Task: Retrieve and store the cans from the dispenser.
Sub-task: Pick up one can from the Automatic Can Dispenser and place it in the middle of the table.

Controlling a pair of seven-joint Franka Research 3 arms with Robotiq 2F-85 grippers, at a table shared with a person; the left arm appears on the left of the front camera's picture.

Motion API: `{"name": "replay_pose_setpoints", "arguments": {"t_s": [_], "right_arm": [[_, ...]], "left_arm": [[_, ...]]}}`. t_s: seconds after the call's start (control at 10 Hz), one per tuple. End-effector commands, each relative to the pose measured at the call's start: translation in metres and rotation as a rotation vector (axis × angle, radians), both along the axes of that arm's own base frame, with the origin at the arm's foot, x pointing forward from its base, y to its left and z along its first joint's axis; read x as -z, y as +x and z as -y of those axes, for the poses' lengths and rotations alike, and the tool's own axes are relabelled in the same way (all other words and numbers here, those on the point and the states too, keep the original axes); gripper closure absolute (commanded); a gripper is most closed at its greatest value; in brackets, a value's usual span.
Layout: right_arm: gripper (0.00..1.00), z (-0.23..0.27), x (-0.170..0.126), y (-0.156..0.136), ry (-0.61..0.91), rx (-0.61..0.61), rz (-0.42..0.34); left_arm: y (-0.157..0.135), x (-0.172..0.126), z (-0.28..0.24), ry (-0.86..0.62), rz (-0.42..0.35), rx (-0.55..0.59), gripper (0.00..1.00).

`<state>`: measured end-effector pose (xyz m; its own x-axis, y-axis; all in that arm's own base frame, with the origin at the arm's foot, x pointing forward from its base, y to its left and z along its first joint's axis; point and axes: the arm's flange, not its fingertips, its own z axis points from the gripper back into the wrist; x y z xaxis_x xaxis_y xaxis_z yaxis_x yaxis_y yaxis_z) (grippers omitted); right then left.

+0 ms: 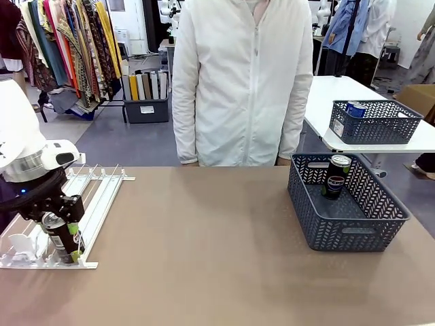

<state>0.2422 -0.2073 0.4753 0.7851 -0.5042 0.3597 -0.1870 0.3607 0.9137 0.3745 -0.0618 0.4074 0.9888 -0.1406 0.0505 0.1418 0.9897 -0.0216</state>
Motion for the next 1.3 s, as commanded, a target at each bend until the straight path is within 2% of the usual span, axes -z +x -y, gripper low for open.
{"name": "replay_pose_setpoints", "arguments": {"t_s": [0.0, 0.3, 0.5, 0.7, 0.8, 0.9, 1.2], "right_arm": [[0.0, -0.001, -0.002, 0.003, 0.011, 0.008, 0.041], [0.0, -0.001, -0.002, 0.003, 0.011, 0.008, 0.041], [0.0, -0.001, -0.002, 0.003, 0.011, 0.008, 0.041], [0.0, -0.001, -0.002, 0.003, 0.011, 0.008, 0.041], [0.0, -0.001, -0.002, 0.003, 0.011, 0.008, 0.041], [0.0, -0.001, -0.002, 0.003, 0.011, 0.008, 0.041], [0.0, -0.001, -0.002, 0.003, 0.011, 0.008, 0.041]], "left_arm": [[-0.007, -0.027, 0.0, -0.016, 0.04, -0.012, 1.0], [-0.035, -0.117, 0.004, -0.075, 0.115, 0.023, 1.0], [-0.053, -0.151, 0.0, -0.082, 0.196, 0.048, 1.0], [-0.069, -0.163, -0.011, -0.136, 0.236, 0.022, 1.0], [-0.068, -0.157, -0.018, -0.135, 0.209, -0.009, 1.0], [-0.065, -0.17, -0.001, -0.078, 0.224, 0.022, 1.0], [-0.068, -0.163, -0.006, -0.088, 0.212, 0.009, 1.0]]}}
